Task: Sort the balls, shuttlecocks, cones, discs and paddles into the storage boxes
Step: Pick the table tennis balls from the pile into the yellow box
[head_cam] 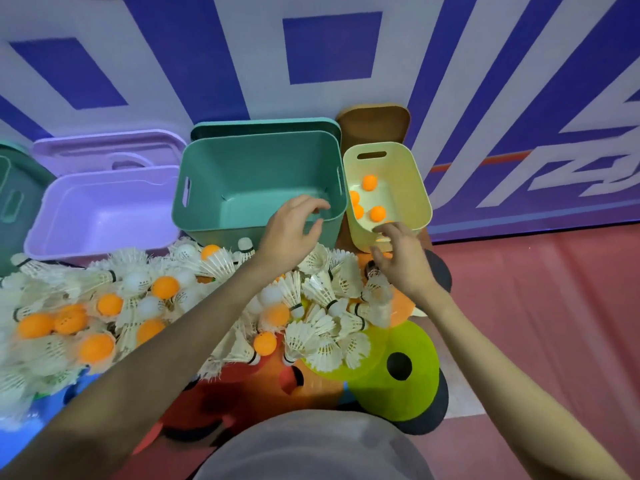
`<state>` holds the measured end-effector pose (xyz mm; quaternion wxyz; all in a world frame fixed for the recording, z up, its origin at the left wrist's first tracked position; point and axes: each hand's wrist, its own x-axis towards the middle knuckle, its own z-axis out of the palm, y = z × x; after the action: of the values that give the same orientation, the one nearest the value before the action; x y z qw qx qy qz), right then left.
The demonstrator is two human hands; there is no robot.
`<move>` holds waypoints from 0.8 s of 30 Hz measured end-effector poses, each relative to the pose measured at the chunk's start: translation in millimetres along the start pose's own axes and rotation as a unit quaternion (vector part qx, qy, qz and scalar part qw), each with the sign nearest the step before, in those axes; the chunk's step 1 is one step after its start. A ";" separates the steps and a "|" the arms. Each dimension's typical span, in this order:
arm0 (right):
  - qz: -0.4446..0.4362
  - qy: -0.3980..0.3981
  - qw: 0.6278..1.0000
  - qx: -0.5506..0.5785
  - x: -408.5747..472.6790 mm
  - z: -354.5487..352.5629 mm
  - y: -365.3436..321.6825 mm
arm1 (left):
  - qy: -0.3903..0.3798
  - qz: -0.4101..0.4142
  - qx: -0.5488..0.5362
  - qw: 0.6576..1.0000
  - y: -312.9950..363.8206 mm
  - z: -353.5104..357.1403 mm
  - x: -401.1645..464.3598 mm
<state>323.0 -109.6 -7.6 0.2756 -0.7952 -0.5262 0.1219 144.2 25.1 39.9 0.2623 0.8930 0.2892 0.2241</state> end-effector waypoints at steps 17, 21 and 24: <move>-0.200 -0.175 0.964 -0.025 -50.0 80.2 -105.5 | -0.035 -0.129 0.029 0.991 -54.4 -41.4 -148.9; -0.219 -0.166 0.960 -0.053 -45.2 90.8 -115.0 | -0.042 -0.137 0.041 0.989 -58.1 -44.4 -156.8; -0.217 -0.147 0.964 -0.044 -43.8 93.0 -120.6 | -0.048 -0.148 0.068 0.986 -59.9 -41.7 -157.4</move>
<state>166.9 -84.8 -19.6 0.1800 -0.6465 -0.7258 0.1511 -18.0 -18.8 -3.2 0.2449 0.8660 0.4194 0.1194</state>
